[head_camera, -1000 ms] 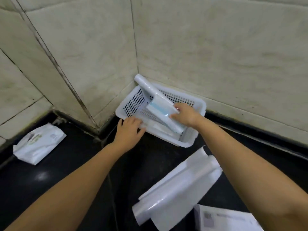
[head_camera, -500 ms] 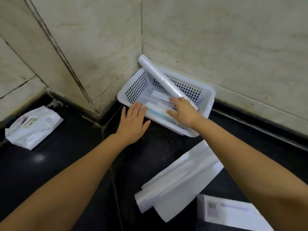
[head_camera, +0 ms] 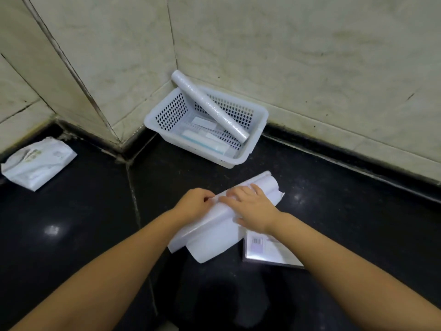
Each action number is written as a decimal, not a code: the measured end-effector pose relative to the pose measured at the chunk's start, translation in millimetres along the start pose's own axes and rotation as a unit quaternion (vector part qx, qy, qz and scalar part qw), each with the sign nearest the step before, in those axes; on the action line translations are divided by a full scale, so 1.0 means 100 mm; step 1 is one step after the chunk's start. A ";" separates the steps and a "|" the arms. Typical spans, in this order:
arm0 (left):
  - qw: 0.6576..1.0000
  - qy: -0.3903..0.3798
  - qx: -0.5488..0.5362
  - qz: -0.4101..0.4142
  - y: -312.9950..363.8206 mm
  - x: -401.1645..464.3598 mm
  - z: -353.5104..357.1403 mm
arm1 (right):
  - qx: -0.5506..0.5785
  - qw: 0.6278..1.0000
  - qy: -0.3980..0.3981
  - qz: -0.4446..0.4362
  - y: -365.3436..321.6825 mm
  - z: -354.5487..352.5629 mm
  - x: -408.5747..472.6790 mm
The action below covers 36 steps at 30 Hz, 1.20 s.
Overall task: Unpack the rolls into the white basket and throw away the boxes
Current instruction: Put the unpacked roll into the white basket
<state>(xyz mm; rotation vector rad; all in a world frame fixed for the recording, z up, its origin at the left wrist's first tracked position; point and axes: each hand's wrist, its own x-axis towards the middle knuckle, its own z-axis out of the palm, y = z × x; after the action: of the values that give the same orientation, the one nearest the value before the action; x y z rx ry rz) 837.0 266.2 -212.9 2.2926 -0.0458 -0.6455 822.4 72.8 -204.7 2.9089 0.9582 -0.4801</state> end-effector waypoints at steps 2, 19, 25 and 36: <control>1.000 -0.002 -0.015 -0.021 0.01 0.02 0.01 | -0.033 0.999 0.020 0.007 -0.01 0.01 0.04; 0.980 0.094 0.061 0.162 0.06 0.17 -0.34 | 0.256 0.912 0.299 0.119 0.75 -1.06 -0.02; 0.904 0.270 0.264 0.198 -0.06 0.73 -0.94 | 0.295 0.911 0.266 0.113 0.56 -1.57 1.41; 0.887 0.280 0.256 0.262 -0.39 0.99 -0.93 | 0.242 0.926 0.156 0.244 0.59 -0.84 2.33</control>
<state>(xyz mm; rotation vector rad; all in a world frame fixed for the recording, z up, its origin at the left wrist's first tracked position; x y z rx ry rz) 960.9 334.1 -226.9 2.7092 -0.5977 0.3664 1057.7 170.4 -199.3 3.5733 0.0833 -0.2446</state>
